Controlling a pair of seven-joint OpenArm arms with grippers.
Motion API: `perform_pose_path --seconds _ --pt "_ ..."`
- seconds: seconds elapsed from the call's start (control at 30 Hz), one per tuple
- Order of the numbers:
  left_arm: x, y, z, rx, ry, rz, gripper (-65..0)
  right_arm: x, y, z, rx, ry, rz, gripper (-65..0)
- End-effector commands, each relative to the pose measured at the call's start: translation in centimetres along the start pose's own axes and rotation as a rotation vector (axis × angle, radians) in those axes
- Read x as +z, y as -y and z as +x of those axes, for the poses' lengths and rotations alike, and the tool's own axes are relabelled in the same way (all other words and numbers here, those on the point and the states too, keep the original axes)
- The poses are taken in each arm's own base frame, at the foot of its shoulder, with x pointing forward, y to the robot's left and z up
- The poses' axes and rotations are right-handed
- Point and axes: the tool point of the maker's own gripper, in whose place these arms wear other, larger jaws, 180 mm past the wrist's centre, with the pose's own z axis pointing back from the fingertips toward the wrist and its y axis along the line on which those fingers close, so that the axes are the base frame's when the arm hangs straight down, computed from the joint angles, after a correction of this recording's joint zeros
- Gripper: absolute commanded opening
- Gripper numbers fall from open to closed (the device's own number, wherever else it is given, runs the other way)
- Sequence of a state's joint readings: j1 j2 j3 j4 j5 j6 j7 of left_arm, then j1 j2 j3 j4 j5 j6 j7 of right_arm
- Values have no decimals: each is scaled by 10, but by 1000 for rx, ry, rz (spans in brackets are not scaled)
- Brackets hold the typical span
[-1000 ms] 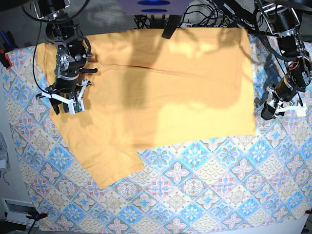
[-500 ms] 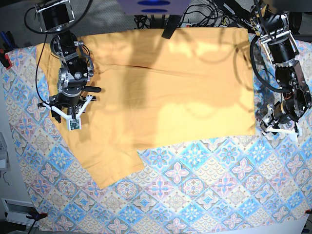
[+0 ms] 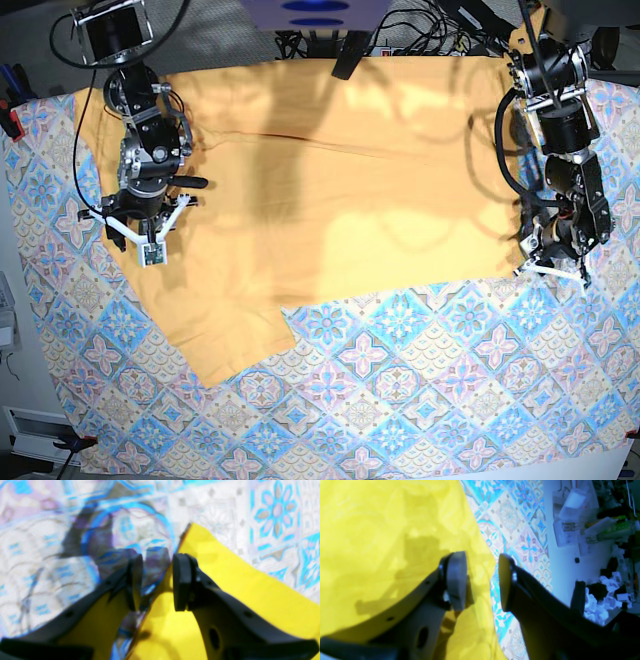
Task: Fold the T-shirt properly
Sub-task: 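Move both grippers down along the shirt's sides to its side edges, then grasp the shirt's side edges with both grippers and pull outward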
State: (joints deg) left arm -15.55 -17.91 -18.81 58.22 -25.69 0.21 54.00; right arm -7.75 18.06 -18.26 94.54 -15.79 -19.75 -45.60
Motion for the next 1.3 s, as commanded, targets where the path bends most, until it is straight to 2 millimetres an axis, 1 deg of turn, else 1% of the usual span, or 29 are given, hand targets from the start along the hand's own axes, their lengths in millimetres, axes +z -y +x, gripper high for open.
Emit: perform_pose_path --seconds 0.0,0.07,0.1,0.17,0.27,0.53,0.6,0.67,0.7,0.77,0.83,0.9,1.03,1.1,1.13,1.17,1.27 --pt "5 11 23 -22 60 -22 -443 0 10 14 -4 48 -30 -443" --pt "3 12 21 -30 64 -20 -442 0 10 13 -3 47 -30 -443" --pt "0 9 18 -24 56 -15 -442 0 10 13 -3 47 -30 -443" --pt "-4 10 18 -15 56 -14 -442 0 10 14 -3 49 -29 -443" --pt "-10 6 10 0 30 -5 -442 0 10 14 -3 49 -29 -443" --pt "-12 3 4 6 15 0 -442 1 10 15 -5 52 -28 -442" --pt "-15 11 -2 10 5 -15 -442 1 10 16 -7 54 -28 -442" --pt "-16 14 -7 10 -7 -20 -442 2 8 16 -12 54 -25 -442" --pt "-18 20 -12 12 -15 -31 -443 3 4 16 -23 48 -17 -442" --pt "-20 25 -22 15 -29 -41 -446 4 2 17 -26 48 -15 -441" --pt "-20 27 -23 15 -32 -44 -449 4 2 17 -27 48 -14 -441" --pt "-22 34 -30 19 -42 -56 -450 4 2 17 -27 48 -14 -441" --pt "-22 35 -31 19 -46 -57 -450 3 2 17 -27 48 -16 -441" --pt "-22 36 -36 19 -70 -59 -452 2 2 18 -27 48 -17 -441" --pt "-22 36 -38 19 -82 -60 -460 2 2 17 -26 46 -17 -441" --pt "-22 36 -39 19 -90 -60 -482 2 2 17 -26 46 -17 -441" --pt "-22 35 -39 22 -90 -60 -564 2 2 17 -27 46 -16 -441"
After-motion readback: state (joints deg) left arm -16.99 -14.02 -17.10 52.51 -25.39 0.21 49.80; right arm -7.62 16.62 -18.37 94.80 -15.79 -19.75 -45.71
